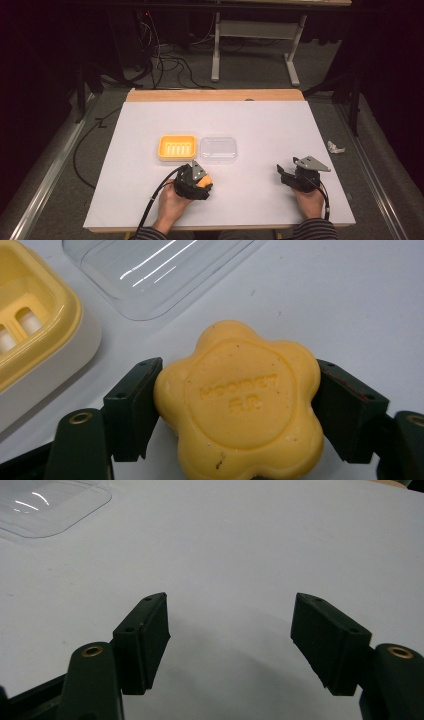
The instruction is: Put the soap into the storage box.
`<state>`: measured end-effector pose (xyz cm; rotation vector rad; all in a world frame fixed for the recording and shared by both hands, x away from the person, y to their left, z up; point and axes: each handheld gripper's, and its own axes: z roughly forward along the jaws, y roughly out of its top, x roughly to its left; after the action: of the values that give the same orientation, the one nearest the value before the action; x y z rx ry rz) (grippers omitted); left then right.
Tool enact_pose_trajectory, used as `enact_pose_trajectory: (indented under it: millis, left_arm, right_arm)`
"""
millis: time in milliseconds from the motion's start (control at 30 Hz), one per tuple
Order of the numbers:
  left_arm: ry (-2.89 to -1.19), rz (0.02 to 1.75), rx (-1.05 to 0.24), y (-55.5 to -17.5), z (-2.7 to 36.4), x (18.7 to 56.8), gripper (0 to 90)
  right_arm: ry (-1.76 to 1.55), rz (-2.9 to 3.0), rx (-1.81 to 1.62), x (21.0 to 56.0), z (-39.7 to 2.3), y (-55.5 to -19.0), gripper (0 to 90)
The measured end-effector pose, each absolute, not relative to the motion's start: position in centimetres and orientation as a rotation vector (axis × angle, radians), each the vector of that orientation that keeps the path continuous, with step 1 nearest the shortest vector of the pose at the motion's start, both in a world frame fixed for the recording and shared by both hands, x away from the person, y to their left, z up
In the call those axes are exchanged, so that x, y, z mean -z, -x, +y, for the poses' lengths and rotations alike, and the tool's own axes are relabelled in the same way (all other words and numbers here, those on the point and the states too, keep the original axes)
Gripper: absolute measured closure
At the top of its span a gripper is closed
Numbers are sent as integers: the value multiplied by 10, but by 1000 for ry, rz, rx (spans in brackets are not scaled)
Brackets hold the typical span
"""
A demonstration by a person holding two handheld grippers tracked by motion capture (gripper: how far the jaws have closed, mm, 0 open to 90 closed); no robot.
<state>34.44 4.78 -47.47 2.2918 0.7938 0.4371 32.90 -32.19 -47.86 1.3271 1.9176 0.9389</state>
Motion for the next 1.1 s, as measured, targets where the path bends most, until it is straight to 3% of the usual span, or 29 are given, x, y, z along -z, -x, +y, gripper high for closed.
enact_pose_trajectory:
  millis: [1100]
  left_arm:
    - [-2152,873,-430,-351,96,431,268]
  right_arm:
    - [-1335,1909,-959,478,-324,-329,322]
